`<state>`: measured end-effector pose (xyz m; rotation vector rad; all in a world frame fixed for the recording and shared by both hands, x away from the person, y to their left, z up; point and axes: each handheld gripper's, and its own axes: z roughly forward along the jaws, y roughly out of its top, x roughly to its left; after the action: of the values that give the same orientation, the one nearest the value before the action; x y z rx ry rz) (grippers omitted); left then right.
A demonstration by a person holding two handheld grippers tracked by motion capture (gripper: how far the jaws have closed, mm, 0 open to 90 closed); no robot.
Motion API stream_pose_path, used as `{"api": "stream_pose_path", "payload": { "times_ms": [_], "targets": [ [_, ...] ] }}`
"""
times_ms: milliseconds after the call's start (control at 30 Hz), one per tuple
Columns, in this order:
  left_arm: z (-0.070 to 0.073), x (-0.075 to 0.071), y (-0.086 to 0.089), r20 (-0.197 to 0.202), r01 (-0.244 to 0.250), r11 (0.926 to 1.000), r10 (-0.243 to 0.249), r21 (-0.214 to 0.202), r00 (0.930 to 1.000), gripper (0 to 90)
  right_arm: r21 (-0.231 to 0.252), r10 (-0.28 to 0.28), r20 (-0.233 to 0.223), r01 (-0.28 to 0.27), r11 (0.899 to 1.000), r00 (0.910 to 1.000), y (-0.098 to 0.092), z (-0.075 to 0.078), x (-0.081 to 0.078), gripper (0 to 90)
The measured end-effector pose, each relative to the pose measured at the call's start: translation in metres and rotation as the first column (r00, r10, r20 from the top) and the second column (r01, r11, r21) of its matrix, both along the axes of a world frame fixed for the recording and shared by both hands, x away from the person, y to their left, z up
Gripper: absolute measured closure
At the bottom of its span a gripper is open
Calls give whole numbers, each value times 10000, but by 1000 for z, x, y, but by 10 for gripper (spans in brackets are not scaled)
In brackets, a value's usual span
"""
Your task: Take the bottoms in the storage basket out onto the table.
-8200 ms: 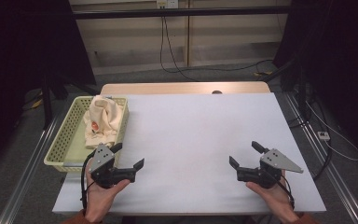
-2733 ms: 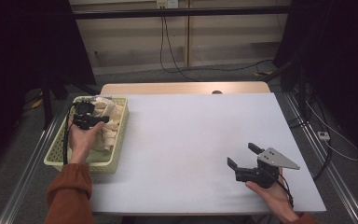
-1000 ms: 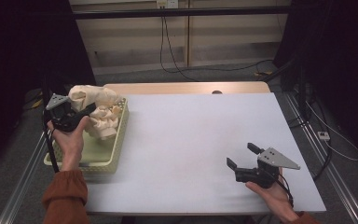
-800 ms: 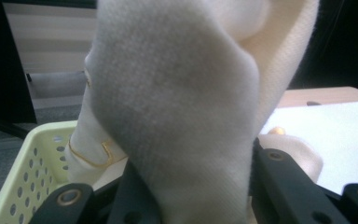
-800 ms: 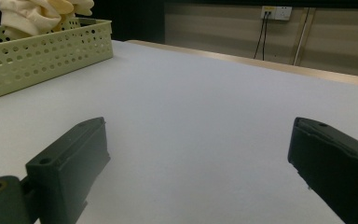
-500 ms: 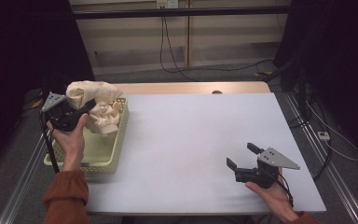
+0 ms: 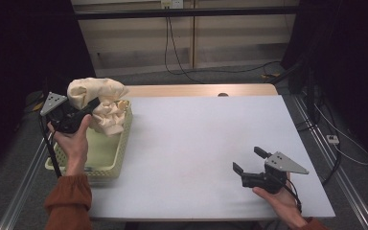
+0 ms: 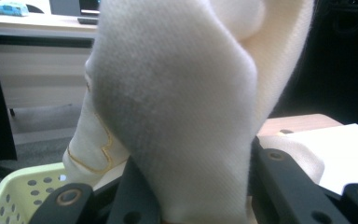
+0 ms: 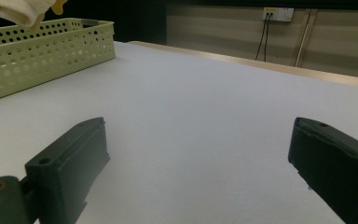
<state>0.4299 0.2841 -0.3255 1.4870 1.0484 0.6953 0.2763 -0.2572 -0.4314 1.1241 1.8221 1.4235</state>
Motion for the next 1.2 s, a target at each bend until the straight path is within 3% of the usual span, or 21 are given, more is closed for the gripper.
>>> {"api": "stream_pose_path", "payload": {
  "times_ms": [167, 567, 733, 867, 1200],
  "targets": [
    [6, -3, -2, 243, 148, 9996, -142, -228, 9996, 715, -26, 7, 49, -7, 10000, 10000, -1, 0, 0, 44],
    [23, -13, -7, 688, 520, 9986, -524, 81, 9962, 713, 3, 26, 14, -26, 10000, 10000, 0, 0, 0, 42],
    [27, -14, -13, 631, 796, 9968, -792, -40, 9949, 714, 5, 57, 6, -57, 10000, 10000, 0, 0, 0, 41],
    [30, -15, -15, 503, 862, 9953, -840, -437, 9952, 714, 1, 75, 6, -75, 10000, 10000, 0, 0, 0, 41],
    [40, -21, -25, 584, 1223, 9923, -1211, -173, 9909, 715, -6, 68, 61, -68, 10000, 10000, -1, 1, -1, 41]
  ]
}}
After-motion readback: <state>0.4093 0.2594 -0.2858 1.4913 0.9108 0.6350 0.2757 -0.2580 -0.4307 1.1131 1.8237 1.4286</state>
